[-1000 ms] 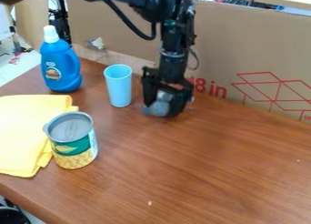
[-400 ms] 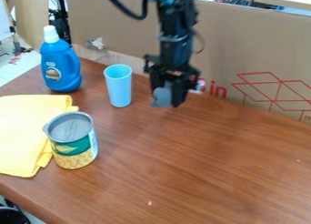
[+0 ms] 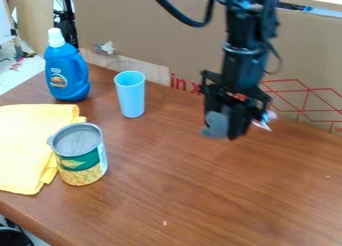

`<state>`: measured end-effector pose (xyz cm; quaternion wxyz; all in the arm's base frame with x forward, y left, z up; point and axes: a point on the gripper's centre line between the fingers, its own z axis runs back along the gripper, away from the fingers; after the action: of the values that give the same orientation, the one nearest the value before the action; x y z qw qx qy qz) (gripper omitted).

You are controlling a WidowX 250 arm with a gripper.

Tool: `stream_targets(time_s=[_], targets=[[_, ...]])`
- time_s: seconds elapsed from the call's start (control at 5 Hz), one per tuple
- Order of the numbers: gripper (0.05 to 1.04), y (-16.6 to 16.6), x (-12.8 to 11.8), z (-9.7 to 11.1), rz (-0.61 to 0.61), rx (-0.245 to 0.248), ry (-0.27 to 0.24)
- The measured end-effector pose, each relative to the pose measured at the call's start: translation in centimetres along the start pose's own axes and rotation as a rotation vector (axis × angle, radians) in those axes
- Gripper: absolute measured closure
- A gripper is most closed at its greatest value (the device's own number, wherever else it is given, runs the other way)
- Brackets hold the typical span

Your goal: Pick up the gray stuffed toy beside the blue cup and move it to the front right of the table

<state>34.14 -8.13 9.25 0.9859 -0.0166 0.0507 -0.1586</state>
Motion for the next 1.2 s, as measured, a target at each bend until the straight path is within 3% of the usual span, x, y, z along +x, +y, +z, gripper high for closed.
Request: stream_targets(time_s=[0.2,0.4,0.6,1.0,1.2], targets=[[0.486,-4.5,-1.2,-2.0,-0.142,0.036,0.094],[0.486,-6.5,-2.3,-4.5,-0.209,0.047,0.184],[0.485,-6.4,-2.9,-5.6,-0.216,0.084,0.224],[0.437,-6.5,-4.1,-7.3,-0.241,0.094,0.277],[0.140,-7.1,-5.1,-7.2,-0.280,0.037,0.257]])
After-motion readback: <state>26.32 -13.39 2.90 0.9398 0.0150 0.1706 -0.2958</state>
